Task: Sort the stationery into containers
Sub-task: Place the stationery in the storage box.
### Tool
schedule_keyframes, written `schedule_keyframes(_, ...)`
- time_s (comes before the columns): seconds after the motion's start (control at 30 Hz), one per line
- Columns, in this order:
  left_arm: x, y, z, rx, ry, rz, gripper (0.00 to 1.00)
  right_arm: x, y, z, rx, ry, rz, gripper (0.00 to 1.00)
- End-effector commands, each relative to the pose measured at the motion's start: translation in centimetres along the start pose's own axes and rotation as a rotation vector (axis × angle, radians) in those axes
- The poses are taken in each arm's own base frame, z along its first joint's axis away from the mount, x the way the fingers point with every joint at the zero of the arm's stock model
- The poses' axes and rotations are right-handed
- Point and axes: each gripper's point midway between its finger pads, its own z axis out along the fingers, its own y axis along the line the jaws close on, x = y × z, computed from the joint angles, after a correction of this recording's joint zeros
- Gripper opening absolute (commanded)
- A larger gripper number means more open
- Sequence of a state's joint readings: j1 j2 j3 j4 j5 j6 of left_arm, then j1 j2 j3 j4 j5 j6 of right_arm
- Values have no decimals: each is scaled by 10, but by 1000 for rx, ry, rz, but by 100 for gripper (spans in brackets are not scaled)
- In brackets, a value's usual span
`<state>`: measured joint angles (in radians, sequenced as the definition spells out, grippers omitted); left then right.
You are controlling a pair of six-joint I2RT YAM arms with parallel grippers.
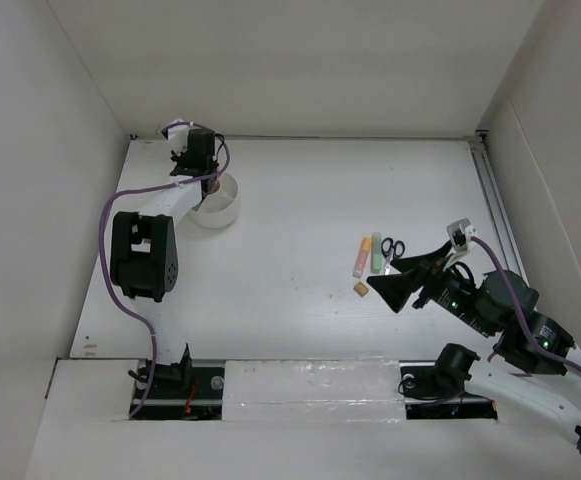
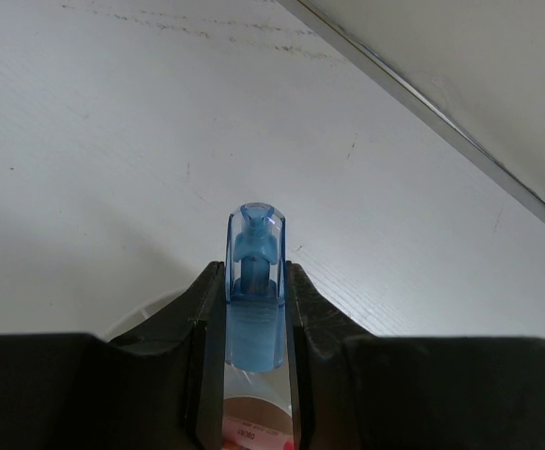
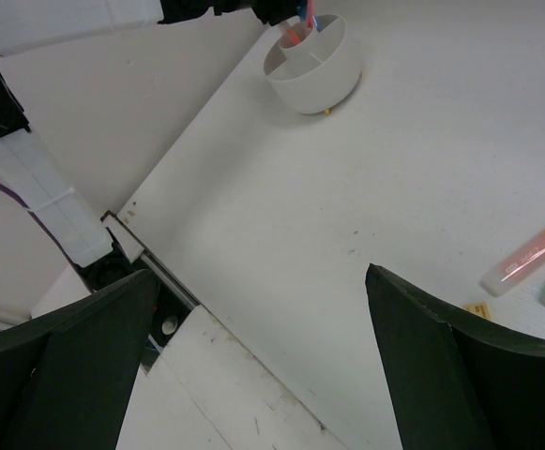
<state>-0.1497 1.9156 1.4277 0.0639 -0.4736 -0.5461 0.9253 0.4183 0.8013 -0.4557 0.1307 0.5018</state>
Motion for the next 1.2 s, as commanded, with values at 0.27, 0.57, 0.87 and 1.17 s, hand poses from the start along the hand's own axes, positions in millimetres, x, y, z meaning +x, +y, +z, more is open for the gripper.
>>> schedule_keyframes(0.27,-24,-7,-15,5,-83,-21,0,-9,10,-2,-47,-40,14,98)
schedule_keyframes(0.57,-17,-13,-17,-44,-100,27,0,-8,10,-2,-46,-39,14,98)
schedule_keyframes(0.87,-16,-10,-17,-58,-99,33,7,-10,10,-4,-50,-47,15,98)
schedule_keyframes(1.17,-13,-3,-17,-84,-98,35,6,-12,11,-6,-55,-55,17,98)
